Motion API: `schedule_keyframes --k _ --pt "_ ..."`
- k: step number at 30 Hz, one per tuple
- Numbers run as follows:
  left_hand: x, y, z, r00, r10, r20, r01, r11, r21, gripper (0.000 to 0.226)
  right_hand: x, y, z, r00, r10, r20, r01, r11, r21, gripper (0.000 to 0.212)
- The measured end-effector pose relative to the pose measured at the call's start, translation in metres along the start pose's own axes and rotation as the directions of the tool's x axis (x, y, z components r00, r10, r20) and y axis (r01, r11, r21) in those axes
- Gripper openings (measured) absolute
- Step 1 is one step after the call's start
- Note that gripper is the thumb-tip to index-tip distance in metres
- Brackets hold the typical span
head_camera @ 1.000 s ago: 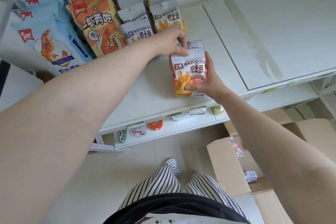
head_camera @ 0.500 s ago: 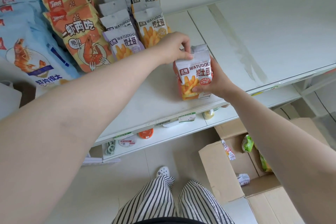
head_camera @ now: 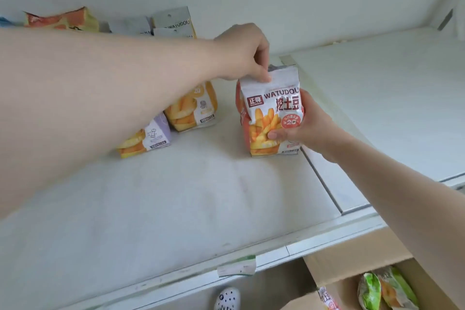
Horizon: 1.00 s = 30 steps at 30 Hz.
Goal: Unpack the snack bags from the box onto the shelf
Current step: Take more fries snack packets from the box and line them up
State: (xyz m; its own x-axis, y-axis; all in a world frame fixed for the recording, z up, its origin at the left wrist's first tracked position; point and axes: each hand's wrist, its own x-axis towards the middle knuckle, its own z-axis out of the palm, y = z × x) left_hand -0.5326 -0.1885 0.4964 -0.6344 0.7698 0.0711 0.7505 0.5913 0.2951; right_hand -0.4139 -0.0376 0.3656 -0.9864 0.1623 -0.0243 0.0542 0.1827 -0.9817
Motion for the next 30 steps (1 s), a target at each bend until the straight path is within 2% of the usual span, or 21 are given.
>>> schedule_keyframes --k 8,17,20,22,25,30 --pt "0.079 -0.063 -0.018 1.0 0.007 0.002 -0.008 0.99 0.139 0.021 0.129 0.011 -0.002 0.998 -0.063 0.02 0.064 0.997 -0.048 0.114" --pt "0.141 -0.14 -0.035 0.993 -0.077 -0.089 0.093 0.976 0.195 0.019 0.244 0.005 0.022 0.991 -0.126 0.047 0.129 0.99 -0.065 0.109" --pt "0.149 -0.158 -0.036 0.984 -0.083 -0.16 0.113 0.975 0.192 0.019 0.265 0.003 0.03 0.989 -0.14 0.051 0.142 0.988 -0.052 0.105" --pt "0.152 -0.168 -0.036 0.978 -0.094 -0.186 0.129 0.974 0.185 0.018 0.272 0.001 0.033 0.987 -0.148 0.057 0.151 0.988 -0.04 0.111" --pt "0.156 -0.177 -0.035 0.978 -0.095 -0.184 0.125 0.979 0.16 0.018 0.277 0.003 0.032 0.989 -0.137 0.057 0.139 0.99 -0.023 0.124" --pt "0.154 -0.185 -0.038 0.985 -0.07 -0.16 0.092 0.987 0.132 0.019 0.269 0.009 0.036 0.988 -0.154 0.001 0.154 0.988 0.019 0.125"
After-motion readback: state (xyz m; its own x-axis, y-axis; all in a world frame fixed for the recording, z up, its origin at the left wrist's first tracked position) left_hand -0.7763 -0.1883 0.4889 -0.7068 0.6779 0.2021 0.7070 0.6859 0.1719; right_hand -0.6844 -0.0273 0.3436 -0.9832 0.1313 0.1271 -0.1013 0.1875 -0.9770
